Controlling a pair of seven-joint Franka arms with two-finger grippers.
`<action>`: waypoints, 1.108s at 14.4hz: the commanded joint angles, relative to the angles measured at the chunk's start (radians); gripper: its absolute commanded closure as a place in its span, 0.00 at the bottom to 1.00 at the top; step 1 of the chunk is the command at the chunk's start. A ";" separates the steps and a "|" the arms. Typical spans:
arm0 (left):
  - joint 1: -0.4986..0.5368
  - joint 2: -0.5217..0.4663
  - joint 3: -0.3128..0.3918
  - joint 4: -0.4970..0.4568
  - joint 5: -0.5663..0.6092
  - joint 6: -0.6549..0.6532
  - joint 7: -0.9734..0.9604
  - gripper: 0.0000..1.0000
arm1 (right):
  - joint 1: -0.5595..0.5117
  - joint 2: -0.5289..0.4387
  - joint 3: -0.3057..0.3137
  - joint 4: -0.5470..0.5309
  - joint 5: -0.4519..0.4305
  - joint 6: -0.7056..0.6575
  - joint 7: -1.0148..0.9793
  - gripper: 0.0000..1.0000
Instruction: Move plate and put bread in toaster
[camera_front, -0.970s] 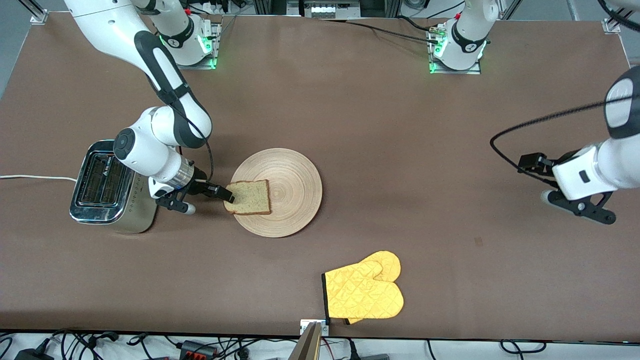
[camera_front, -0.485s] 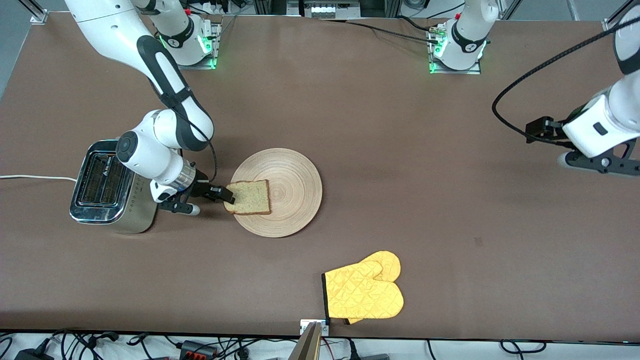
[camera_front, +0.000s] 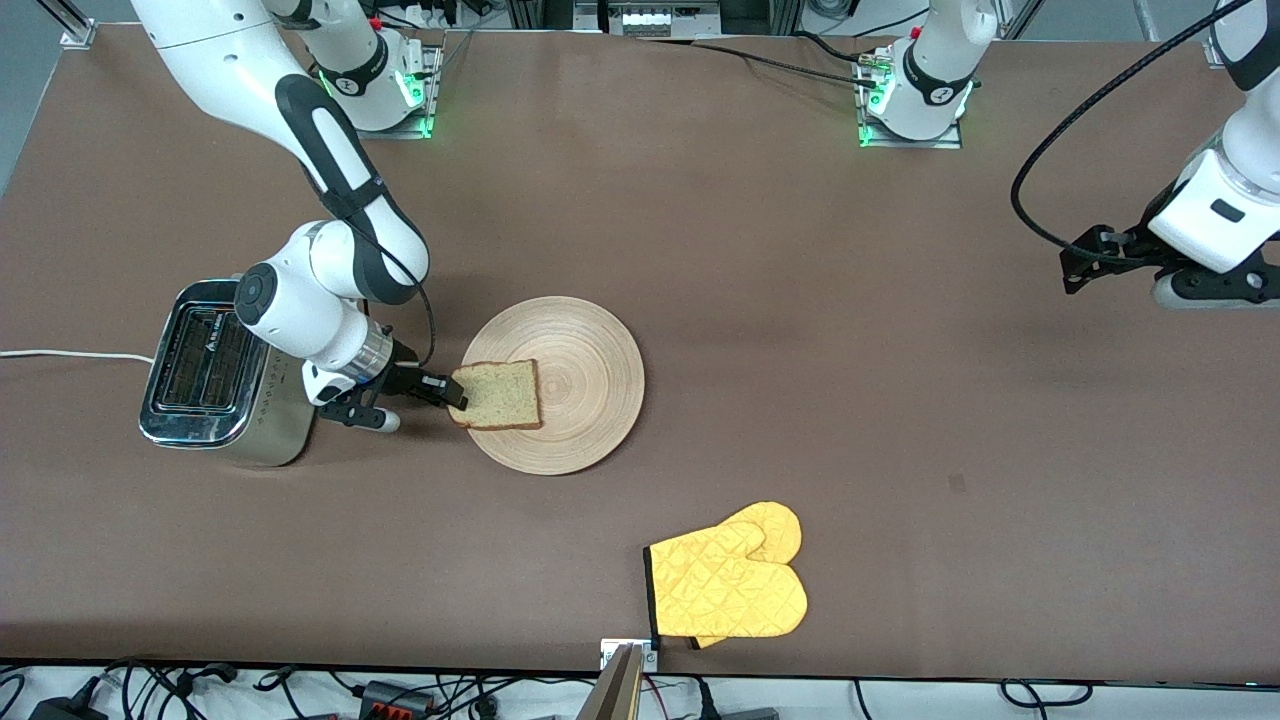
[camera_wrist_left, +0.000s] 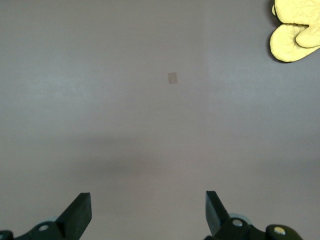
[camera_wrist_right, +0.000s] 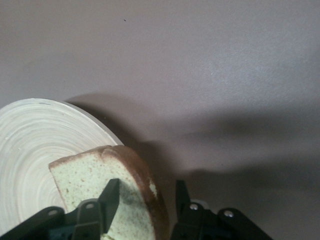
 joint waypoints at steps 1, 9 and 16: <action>-0.007 -0.089 0.020 -0.105 -0.094 0.036 -0.010 0.00 | 0.004 0.013 0.006 0.014 0.052 0.018 -0.030 0.49; -0.006 -0.044 0.022 0.011 -0.099 -0.018 0.007 0.00 | 0.011 0.008 0.006 0.014 0.067 0.018 -0.030 0.59; -0.007 -0.026 0.019 0.028 -0.094 -0.023 0.003 0.00 | 0.011 -0.005 0.006 0.016 0.067 0.018 -0.028 0.90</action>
